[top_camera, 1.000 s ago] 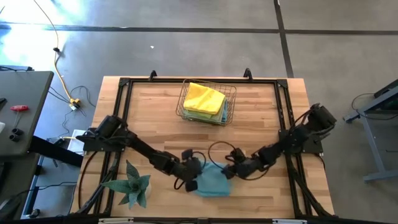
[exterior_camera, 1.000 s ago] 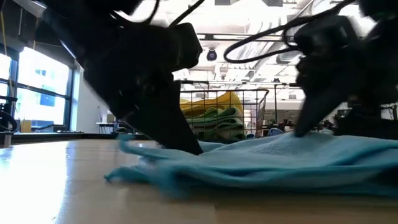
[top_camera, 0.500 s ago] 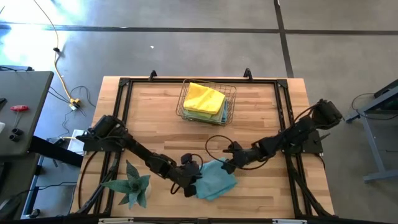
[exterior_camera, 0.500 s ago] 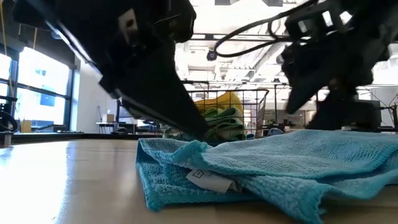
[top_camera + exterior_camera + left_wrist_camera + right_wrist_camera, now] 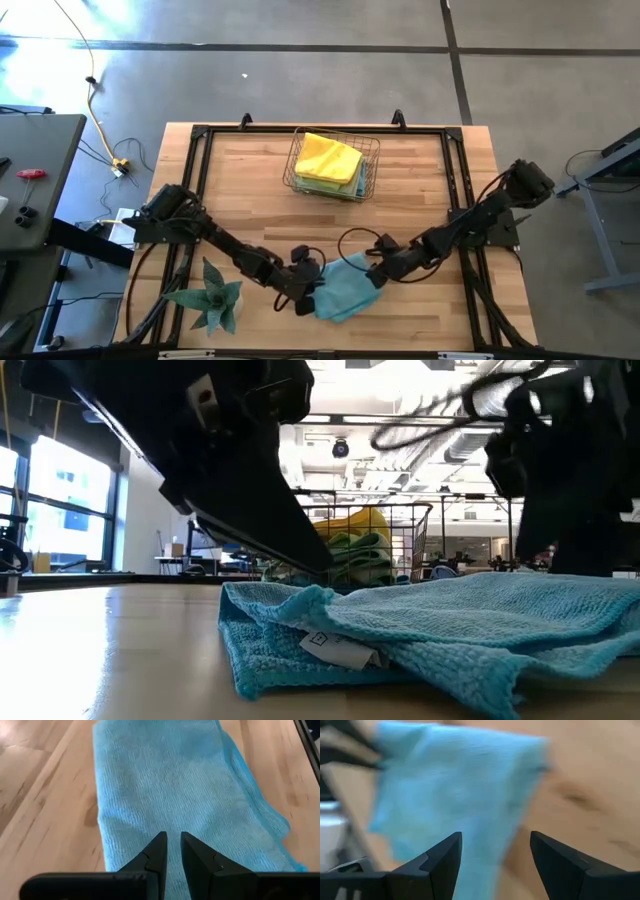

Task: Fold microfiber towels
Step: Stack the blue towel on top of the stacked towels into the wire basket

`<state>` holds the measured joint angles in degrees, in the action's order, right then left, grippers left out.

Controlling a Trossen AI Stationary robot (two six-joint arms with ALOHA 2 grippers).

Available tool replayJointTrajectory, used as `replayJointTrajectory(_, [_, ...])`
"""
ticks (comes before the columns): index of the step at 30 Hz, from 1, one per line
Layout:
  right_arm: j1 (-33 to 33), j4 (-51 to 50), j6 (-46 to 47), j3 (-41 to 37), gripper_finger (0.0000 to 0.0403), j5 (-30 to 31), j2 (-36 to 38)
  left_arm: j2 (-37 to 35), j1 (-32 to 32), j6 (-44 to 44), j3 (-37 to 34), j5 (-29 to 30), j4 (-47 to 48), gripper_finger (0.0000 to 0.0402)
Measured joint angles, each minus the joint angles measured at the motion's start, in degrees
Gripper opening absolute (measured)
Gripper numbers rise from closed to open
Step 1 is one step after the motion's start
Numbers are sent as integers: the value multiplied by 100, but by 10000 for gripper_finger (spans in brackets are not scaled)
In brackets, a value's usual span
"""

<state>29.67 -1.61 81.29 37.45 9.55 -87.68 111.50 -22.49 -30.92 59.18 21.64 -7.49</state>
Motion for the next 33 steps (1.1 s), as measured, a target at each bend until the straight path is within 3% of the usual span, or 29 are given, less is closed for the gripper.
replayJointTrajectory(5, [-2, -535, 488, -2, 229, 51, -54, 0, -15, -56, 0, -4, 0, 46])
replayJointTrajectory(15, [-4, 468, 527, 7, 230, -163, -481, 220, -99, -405, 6, -199, -58, 46])
replayJointTrajectory(25, [11, 942, 394, 30, 229, 146, -940, 391, -163, -752, 11, -197, -63, 46])
replayJointTrajectory(33, [9, 1361, 210, 2, 171, 300, -1101, 396, -152, -738, 11, -123, -63, 46])
